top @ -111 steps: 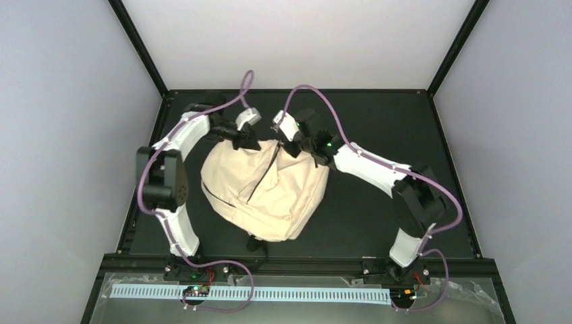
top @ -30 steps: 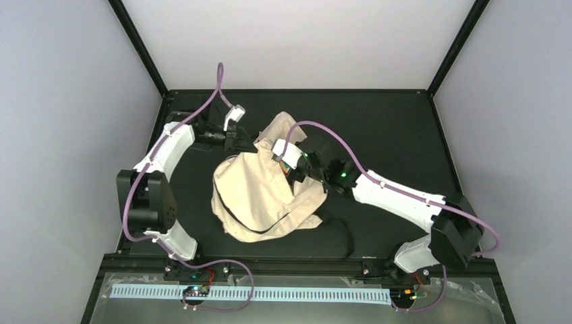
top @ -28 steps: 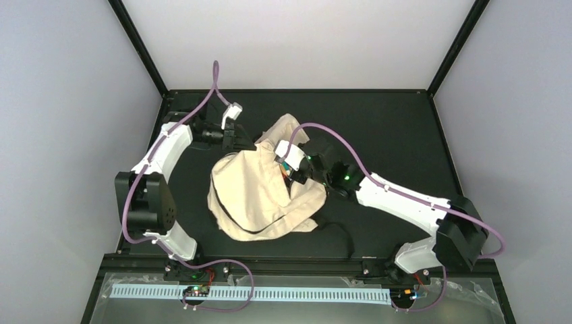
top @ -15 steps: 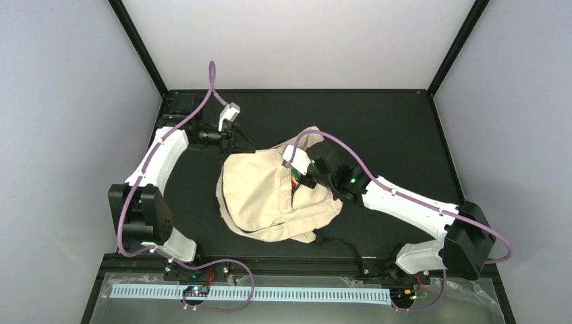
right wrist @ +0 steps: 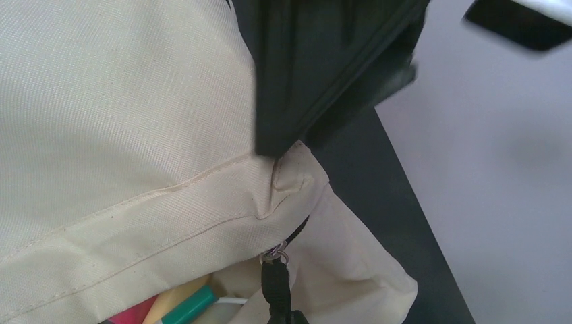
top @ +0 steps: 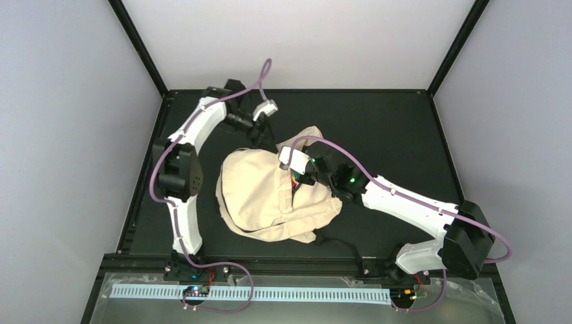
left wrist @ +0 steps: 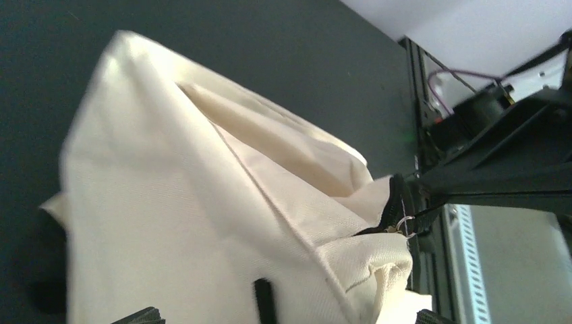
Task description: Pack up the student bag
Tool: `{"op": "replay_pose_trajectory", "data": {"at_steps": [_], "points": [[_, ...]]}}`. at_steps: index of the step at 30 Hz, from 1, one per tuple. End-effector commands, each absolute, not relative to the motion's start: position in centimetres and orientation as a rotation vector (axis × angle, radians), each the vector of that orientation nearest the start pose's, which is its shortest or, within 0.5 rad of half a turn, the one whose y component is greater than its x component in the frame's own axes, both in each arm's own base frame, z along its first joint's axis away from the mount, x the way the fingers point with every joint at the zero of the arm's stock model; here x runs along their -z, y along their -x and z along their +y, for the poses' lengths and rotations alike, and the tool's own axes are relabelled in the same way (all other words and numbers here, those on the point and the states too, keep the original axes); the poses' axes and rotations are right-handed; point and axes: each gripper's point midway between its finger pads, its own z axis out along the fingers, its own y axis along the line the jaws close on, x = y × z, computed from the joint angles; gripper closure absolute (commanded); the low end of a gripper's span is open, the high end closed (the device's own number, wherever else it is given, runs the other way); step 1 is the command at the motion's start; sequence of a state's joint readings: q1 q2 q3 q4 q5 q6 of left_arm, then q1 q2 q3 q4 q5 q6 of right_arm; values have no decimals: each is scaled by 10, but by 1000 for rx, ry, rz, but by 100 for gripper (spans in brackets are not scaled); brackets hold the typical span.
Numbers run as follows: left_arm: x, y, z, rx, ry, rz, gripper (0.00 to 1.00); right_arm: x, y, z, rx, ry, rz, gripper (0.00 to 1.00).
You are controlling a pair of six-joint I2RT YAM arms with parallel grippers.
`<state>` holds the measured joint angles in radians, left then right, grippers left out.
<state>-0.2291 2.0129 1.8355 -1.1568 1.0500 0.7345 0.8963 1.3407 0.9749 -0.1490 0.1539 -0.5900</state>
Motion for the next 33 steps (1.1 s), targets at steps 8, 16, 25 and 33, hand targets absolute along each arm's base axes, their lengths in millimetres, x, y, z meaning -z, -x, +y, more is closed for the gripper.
{"op": "replay_pose_trajectory", "data": {"at_steps": [8, 16, 25, 33], "points": [[-190, -328, -269, 1479, -1351, 2072, 96, -224, -292, 309, 39, 1321, 1572, 99], [-276, -331, -247, 1685, -1118, 1846, 98, -197, -274, 282, 318, 1436, 1611, 99], [-324, -334, -213, 1430, -1027, 1825, 98, -185, -221, 298, 245, 1550, 1566, 99], [-349, -331, -188, 1232, -984, 1775, 98, -164, -192, 306, -30, 1552, 1649, 99]]}}
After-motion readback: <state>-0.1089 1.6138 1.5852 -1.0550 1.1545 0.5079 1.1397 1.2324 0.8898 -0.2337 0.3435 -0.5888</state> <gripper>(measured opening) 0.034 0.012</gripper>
